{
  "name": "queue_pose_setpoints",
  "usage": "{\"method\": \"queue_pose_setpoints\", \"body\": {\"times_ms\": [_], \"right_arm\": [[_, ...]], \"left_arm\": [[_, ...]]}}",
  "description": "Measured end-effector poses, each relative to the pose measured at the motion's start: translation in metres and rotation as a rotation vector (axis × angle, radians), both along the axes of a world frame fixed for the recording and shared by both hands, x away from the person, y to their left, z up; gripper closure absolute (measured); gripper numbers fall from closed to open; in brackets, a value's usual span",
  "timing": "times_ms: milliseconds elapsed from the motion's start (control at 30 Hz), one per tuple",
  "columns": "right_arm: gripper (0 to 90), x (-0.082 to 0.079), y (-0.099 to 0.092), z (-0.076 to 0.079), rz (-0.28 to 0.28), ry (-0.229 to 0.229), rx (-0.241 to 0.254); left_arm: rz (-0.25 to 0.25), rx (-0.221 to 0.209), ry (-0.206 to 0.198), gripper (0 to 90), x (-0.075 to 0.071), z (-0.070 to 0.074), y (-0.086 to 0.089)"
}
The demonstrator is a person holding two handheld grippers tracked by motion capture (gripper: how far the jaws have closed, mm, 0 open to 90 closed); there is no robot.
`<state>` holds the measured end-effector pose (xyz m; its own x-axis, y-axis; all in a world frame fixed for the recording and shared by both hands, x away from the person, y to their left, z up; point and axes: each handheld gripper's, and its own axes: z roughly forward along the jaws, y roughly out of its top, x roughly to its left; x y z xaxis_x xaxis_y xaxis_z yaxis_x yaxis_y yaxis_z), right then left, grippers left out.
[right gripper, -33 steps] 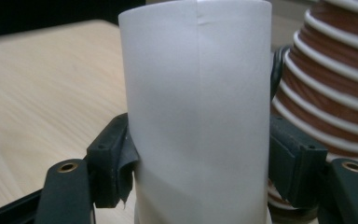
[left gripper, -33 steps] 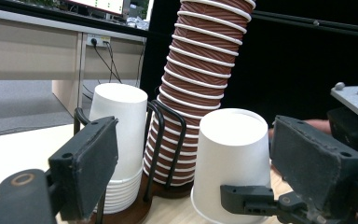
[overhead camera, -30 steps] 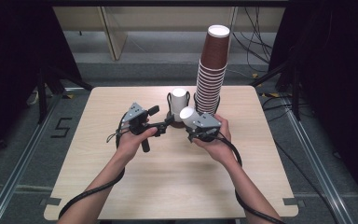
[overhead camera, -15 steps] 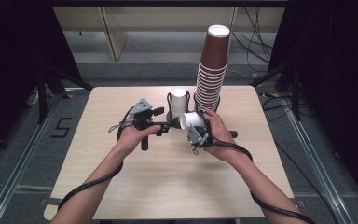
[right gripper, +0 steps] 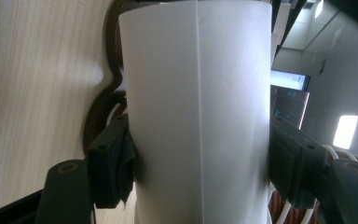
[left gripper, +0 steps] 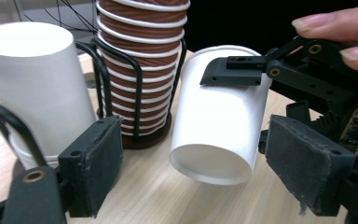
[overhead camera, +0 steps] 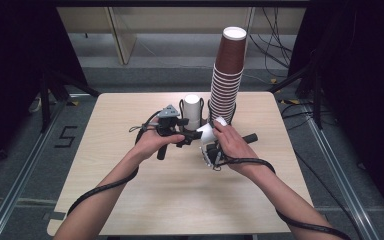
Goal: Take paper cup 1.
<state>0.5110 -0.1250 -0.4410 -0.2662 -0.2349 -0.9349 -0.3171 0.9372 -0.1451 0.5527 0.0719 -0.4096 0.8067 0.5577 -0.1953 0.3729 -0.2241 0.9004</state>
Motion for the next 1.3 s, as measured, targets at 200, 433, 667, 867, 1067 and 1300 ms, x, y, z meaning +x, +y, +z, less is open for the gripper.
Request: {"method": "queue_pose_setpoints", "body": {"times_ms": [200, 433, 667, 867, 1067, 1300], "right_arm": [[32.4, 0.001, -0.002, -0.001, 0.018, -0.017, 0.013], [32.4, -0.004, -0.003, 0.000, -0.033, 0.019, -0.036], [32.3, -0.004, 0.001, 0.004, 0.018, -0.017, -0.084], [32.2, -0.006, 0.002, 0.001, 0.013, -0.014, -0.043], [31.7, -0.007, 0.004, 0.001, 0.015, -0.018, -0.041], [29.4, -0.008, 0.004, 0.002, 0.029, -0.024, -0.057]], "left_arm": [[-0.036, 0.043, 0.015, 18.8, 0.002, -0.004, -0.012], [-0.071, 0.056, 0.023, 21.1, 0.004, -0.008, -0.024], [-0.087, 0.069, 0.042, 23.2, 0.006, -0.013, -0.030], [-0.104, 0.075, 0.058, 24.6, 0.007, -0.015, -0.035], [-0.104, 0.083, 0.045, 25.7, 0.007, -0.017, -0.036], [-0.114, 0.092, 0.020, 29.0, 0.006, -0.017, -0.034]]}}
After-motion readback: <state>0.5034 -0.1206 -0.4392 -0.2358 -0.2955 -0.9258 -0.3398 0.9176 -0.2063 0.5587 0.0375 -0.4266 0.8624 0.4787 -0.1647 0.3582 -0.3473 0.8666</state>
